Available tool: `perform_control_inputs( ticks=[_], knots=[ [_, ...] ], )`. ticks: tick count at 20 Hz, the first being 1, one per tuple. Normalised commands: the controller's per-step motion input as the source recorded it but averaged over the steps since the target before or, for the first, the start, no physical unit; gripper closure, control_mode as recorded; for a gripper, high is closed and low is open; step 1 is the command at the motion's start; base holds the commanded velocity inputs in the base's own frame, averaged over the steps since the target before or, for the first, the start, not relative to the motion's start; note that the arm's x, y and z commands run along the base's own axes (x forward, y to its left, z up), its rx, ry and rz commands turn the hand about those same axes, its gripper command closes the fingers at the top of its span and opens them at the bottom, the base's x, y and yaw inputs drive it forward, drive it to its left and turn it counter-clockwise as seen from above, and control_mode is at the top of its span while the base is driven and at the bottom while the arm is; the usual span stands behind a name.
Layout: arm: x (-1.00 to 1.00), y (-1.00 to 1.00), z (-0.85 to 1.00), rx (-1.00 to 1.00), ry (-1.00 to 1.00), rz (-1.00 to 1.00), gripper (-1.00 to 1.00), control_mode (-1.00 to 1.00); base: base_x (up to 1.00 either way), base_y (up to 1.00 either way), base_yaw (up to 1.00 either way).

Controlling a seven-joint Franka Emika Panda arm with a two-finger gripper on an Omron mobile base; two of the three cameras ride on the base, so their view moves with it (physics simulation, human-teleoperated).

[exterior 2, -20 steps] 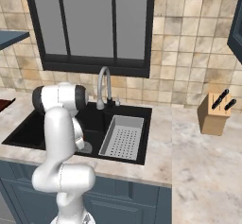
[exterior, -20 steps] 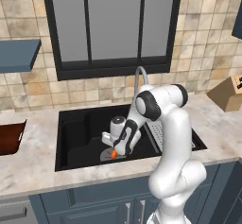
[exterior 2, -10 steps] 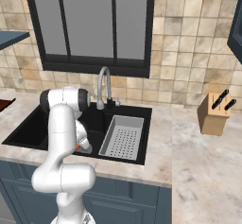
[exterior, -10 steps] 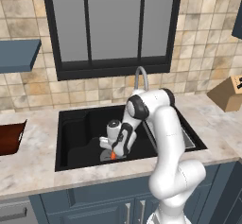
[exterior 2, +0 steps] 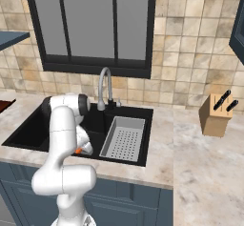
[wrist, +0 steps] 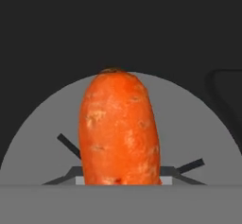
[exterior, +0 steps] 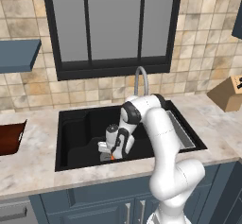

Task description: Pick up all produce items and place them in the sink. Turn on the sink faucet to wash them. Then turn the sink off and put them in the tray.

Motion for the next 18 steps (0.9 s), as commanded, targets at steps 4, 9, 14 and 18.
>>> perform_control_inputs(
  ticks=[4,9,14,18],
  knots=[
    [0.09,0.00,-0.13,0.00,0.00,0.07,-1.00,-1.00,0.00,0.00,0.00],
    [0.02,-0.03,0.05,0.00,0.00,0.04,-1.00,-1.00,0.00,0.00,0.00],
    [0.02,0.00,0.22,0.00,0.00,0.03,-1.00,-1.00,0.00,0.00,0.00],
    [0.00,0.00,0.43,0.00,0.00,0.03,-1.00,-1.00,0.00,0.00,0.00]
  ],
)
